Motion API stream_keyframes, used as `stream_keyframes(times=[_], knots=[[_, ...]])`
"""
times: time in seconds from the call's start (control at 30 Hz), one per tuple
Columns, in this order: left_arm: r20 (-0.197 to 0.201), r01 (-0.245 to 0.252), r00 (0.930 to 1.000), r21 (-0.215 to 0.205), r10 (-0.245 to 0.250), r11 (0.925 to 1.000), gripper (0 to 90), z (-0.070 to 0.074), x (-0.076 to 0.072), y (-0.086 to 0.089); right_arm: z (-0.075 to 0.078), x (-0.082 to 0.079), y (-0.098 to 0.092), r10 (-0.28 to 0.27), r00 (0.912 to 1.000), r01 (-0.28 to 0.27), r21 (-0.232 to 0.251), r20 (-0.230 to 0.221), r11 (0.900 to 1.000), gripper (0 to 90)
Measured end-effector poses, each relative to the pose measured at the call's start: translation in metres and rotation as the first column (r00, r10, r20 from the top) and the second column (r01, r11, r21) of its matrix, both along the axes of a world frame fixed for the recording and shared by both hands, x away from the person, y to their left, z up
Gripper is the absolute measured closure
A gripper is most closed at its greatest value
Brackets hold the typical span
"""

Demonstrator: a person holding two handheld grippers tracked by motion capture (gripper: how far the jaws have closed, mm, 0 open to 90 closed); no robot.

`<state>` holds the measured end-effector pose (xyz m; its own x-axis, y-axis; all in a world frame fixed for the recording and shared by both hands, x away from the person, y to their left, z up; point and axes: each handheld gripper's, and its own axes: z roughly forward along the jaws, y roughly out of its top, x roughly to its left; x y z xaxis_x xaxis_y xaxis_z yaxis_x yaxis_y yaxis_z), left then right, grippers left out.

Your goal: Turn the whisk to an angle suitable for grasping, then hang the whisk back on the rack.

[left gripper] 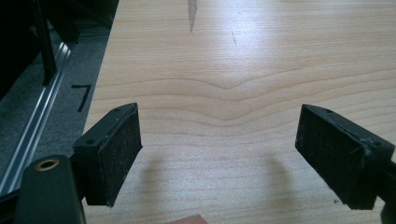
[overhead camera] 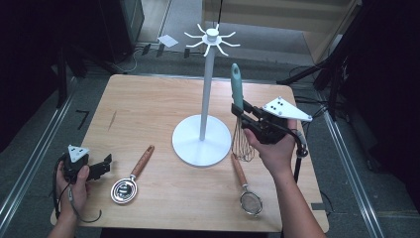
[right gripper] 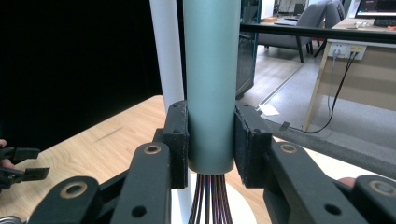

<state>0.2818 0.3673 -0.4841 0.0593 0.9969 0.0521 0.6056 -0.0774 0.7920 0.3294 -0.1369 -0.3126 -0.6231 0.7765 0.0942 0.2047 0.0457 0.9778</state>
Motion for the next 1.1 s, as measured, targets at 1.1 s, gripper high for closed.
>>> stream_keyframes(times=[1.1], knots=[[0.003,0.004,1.0000,-0.001,-0.004,1.0000,15.2,0.000,-0.001,0.000,0.037,-0.021,0.011,0.044,0.9940,-0.052,0.080,0.100,0.995,70.6]])
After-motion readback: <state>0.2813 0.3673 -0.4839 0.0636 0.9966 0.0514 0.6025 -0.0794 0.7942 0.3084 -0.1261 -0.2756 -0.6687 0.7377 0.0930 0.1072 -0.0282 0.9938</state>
